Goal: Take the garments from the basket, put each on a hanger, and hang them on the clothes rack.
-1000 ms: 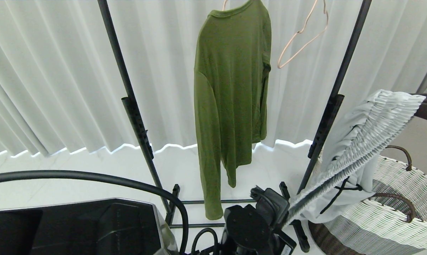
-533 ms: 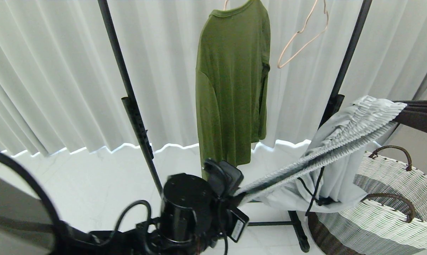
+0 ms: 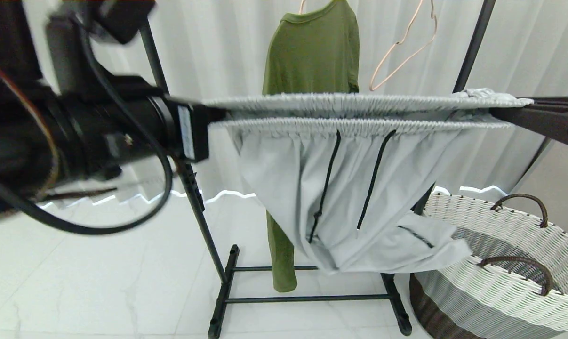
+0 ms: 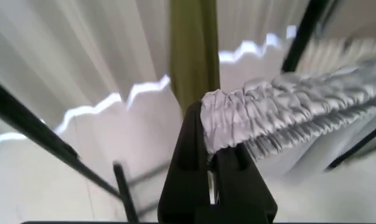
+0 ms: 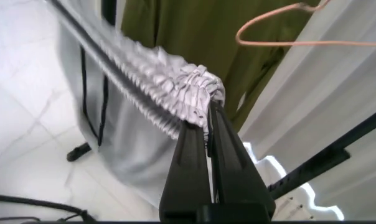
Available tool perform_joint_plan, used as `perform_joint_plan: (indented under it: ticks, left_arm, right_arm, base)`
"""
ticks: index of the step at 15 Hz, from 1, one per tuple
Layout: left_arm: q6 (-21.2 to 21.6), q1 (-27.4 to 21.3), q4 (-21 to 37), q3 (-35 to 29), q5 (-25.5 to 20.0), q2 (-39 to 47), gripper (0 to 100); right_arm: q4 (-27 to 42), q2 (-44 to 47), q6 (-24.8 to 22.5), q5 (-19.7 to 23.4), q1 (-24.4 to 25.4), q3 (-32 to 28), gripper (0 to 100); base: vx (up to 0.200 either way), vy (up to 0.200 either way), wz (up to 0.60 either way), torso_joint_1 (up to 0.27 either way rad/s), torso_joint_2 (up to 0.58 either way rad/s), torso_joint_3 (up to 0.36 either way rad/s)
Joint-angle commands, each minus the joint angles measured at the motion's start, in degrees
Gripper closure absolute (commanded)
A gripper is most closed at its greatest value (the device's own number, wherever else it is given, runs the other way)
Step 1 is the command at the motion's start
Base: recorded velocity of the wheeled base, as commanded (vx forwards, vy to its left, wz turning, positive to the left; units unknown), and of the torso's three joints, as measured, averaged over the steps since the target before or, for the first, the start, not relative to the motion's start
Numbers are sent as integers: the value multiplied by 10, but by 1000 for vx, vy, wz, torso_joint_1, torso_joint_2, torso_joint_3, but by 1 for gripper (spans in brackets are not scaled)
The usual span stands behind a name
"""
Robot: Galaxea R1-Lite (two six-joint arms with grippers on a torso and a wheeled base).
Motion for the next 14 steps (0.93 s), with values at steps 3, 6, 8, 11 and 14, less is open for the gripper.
perform_joint_plan:
  ticks: [3, 6, 8, 11, 14]
  left_arm:
    - [10, 9, 111, -234, -1, -12, 100]
    - [83, 3, 113, -178, 1, -45, 100]
    - [125, -20, 111, -130, 1, -76, 100]
    - [126, -57, 111, -124, 11, -78, 100]
    - [129, -65, 109, -171, 44, -36, 100]
  right_arm:
    - [0, 26, -19, -9, -1, -77, 100]
    - [6, 41, -41, -10, -1, -118, 100]
    - [44, 42, -75, -9, 6, -152, 100]
    - [131, 34, -88, -9, 22, -208, 100]
    - [286, 4, -87, -6, 28, -277, 100]
  base:
    - [0, 0, 0, 0, 0, 0]
    - [0, 0, 0, 0, 0, 0]
    - [0, 0, 0, 0, 0, 0]
    - [0, 0, 0, 0, 0, 0]
    - [0, 0, 0, 0, 0, 0]
